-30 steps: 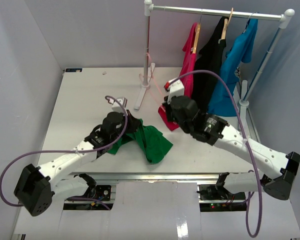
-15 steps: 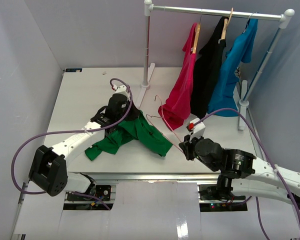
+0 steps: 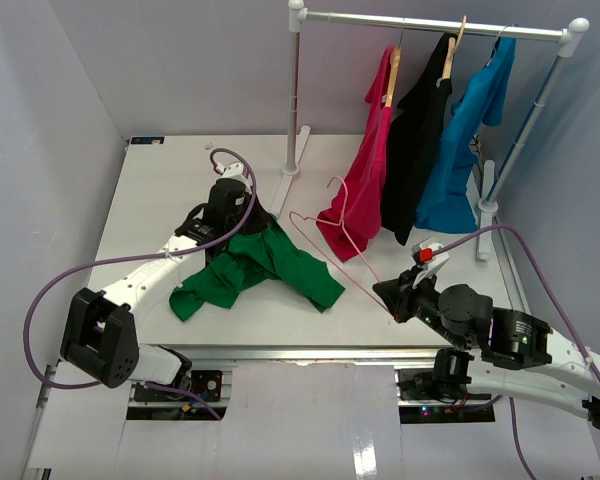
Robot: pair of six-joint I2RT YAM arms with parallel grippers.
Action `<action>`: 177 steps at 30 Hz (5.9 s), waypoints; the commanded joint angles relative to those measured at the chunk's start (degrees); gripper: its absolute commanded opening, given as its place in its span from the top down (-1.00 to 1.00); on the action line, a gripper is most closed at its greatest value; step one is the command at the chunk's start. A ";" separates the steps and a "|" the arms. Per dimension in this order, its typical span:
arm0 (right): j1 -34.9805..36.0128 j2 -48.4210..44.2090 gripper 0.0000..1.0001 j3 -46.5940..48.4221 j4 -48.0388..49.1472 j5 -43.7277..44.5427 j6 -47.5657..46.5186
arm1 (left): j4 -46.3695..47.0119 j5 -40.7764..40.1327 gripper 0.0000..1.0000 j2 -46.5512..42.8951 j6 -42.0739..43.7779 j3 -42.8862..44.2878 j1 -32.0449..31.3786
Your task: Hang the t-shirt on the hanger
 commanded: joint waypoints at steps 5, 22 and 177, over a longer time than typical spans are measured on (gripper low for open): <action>0.34 -4.00 0.84 0.39 2.89 -5.81 -2.22 | -1.62 0.47 1.00 -0.23 1.24 3.14 0.55; 0.32 -6.73 0.84 0.20 2.75 -8.14 -2.73 | -3.82 -0.14 1.00 2.33 2.77 6.50 0.72; 0.38 -2.68 -0.42 -17.60 50.58 -1.76 -14.89 | -25.58 51.16 1.00 -19.82 45.62 9.32 -0.86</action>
